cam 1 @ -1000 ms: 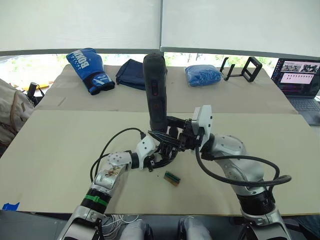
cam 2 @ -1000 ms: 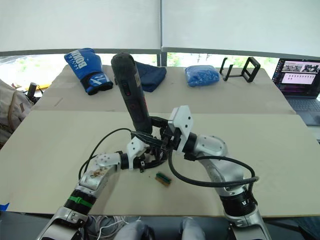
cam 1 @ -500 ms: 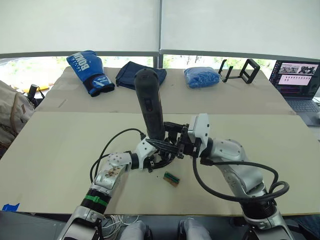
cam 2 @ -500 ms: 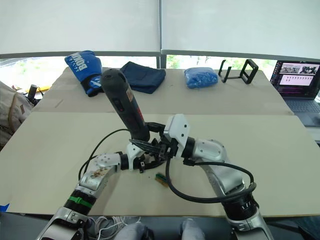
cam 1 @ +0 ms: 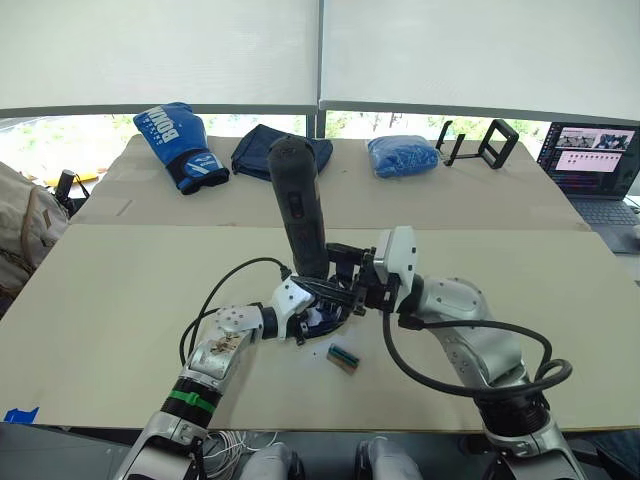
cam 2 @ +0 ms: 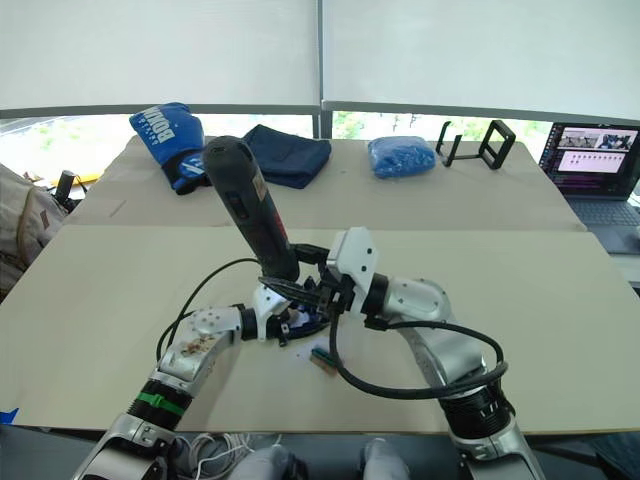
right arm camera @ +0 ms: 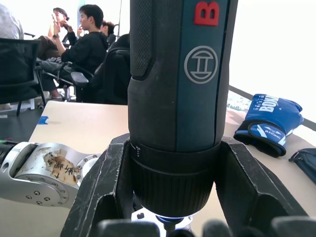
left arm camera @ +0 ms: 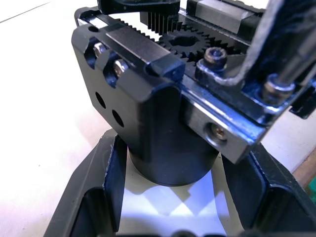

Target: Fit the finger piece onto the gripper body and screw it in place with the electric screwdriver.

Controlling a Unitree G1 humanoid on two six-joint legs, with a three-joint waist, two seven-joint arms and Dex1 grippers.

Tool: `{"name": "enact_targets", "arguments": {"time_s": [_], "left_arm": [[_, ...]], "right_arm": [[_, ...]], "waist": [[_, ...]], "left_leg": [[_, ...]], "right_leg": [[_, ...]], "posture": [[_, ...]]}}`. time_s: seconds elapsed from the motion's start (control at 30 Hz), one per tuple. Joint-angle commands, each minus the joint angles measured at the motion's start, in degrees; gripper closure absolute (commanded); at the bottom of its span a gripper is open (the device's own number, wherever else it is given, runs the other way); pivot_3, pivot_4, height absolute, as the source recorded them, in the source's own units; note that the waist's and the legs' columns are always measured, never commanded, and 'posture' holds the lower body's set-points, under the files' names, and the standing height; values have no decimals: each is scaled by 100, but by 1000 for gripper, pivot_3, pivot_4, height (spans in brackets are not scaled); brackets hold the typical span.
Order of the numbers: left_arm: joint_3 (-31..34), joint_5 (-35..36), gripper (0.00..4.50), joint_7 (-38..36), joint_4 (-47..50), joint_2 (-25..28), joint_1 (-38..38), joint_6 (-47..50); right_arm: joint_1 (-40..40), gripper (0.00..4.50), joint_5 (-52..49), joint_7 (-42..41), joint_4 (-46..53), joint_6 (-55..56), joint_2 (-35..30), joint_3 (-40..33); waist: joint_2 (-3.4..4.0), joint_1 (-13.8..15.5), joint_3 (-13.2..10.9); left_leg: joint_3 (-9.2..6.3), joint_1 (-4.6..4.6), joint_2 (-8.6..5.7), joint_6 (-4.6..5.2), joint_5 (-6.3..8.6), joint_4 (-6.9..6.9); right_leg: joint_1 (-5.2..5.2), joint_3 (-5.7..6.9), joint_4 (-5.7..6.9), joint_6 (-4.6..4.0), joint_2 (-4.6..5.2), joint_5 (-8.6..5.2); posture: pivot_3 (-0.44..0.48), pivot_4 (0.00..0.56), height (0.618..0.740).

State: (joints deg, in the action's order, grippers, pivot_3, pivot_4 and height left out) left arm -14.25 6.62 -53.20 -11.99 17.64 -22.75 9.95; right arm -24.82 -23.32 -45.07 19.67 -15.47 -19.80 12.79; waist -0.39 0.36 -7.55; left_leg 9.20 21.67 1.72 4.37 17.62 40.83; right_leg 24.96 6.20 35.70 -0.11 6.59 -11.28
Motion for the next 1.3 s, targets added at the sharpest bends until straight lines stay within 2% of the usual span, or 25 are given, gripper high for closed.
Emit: {"name": "enact_targets", "arguments": {"time_s": [0.03, 0.13, 0.27, 0.47, 0.63, 0.7, 0.77, 0.8, 0.97, 1.07, 1.17, 1.2, 1.27, 1.3], "left_arm": [[-205, -116, 2222, -6, -144, -11, 98, 151], [-179, -172, 2222, 139, -216, -45, 65, 153], [-127, -268, 2222, 419, -384, -121, -7, 79], [-97, -339, 2222, 677, -683, -214, -137, -131], [-91, -240, 2222, 608, -784, -256, -167, -98], [-50, -204, 1163, 619, -761, -261, -130, -138], [-8, -183, 318, 619, -717, -226, -92, -179], [10, -180, 59, 623, -699, -209, -70, -205], [123, -122, 59, 564, -515, -57, 99, -351], [648, 441, 59, 73, 122, 456, 559, -447], [977, 834, 59, -234, 377, 792, 830, -536], [1132, 1035, 59, -470, 466, 957, 943, -579], [1601, 1696, 59, -1312, 782, 1459, 1271, -637], [1812, 1985, 59, -1642, 941, 1670, 1382, -628]], "right_arm": [[-218, 2562, -332, -92, -61, -223, -5, -272], [-585, 2562, -760, -12, 68, -417, 112, -584], [-1067, 2562, -1304, -369, 406, -576, -64, -887], [-1080, 2562, -1717, -650, 681, -531, -204, -1109], [-909, 2562, -2109, -740, 981, -707, -444, -1280], [-856, 2562, -2369, -747, 1154, -845, -644, -1438], [-858, 2562, -2671, -734, 1292, -1028, -887, -1641], [-858, 2562, -2787, -718, 1334, -1088, -982, -1715], [-885, 2562, -3475, -562, 1466, -1472, -1471, -2158], [-1004, 2562, -4571, -319, 929, -2615, -2737, -3011], [-937, 2562, -5002, -214, 494, -3401, -3713, -3304], [-852, 2562, -4836, -189, 322, -3696, -4118, -3322], [-317, 2562, -3782, -496, -141, -4266, -5583, -2982], [-228, 2562, -3468, -602, -436, -4338, -5941, -2773]], "waist": [[0, 1, 0], [0, 12, -1], [3, 39, -6], [3, 52, -6], [3, 46, -6], [3, 43, -6], [3, 39, -6], [3, 38, -6], [3, 16, -6], [2, -32, -12], [2, -58, -16], [14, -52, -24], [41, -42, -40], [37, -41, -42]], "left_leg": [[0, 4, 0, 0, 0, 0], [-2, 18, 0, 0, 0, 2], [-5, 44, -1, 1, -2, 9], [-35, 48, -1, 3, 0, 9], [-49, 60, -1, 2, -3, 12], [-52, 60, -1, 1, -4, 11], [-57, 61, -1, 1, -4, 11], [-59, 61, -1, 0, -4, 10], [-67, 61, 1, -2, -5, 5], [-67, 67, 7, -5, -7, -2], [-69, 68, 15, -13, -11, -11], [-70, 67, 18, -17, -13, -13], [-72, 83, 18, -18, -13, -15], [-73, 93, 17, -19, -14, -19]], "right_leg": [[3, 0, 0, -1, 1, 0], [12, 3, 0, -3, 3, 2], [30, 11, 1, -9, 4, 7], [7, 43, -36, -10, 6, 15], [5, 58, -47, -11, 6, 24], [4, 59, -48, -11, 6, 24], [4, 63, -50, -12, 6, 24], [4, 64, -52, -12, 6, 24], [6, 66, -53, -16, 6, 26], [16, 64, -56, -22, 5, 28], [21, 65, -62, -36, 8, 23], [20, 65, -63, -41, 10, 22], [35, 66, -61, -53, 16, 16], [47, 67, -62, -58, 16, 11]], "posture": [[0, 150, 740], [0, 150, 740], [0, 150, 740], [0, 150, 740], [0, 150, 740], [0, 150, 740], [0, 150, 740], [0, 150, 740], [0, 150, 740], [0, 150, 740], [0, 150, 740], [0, 150, 740], [0, 150, 740], [0, 150, 740]]}}
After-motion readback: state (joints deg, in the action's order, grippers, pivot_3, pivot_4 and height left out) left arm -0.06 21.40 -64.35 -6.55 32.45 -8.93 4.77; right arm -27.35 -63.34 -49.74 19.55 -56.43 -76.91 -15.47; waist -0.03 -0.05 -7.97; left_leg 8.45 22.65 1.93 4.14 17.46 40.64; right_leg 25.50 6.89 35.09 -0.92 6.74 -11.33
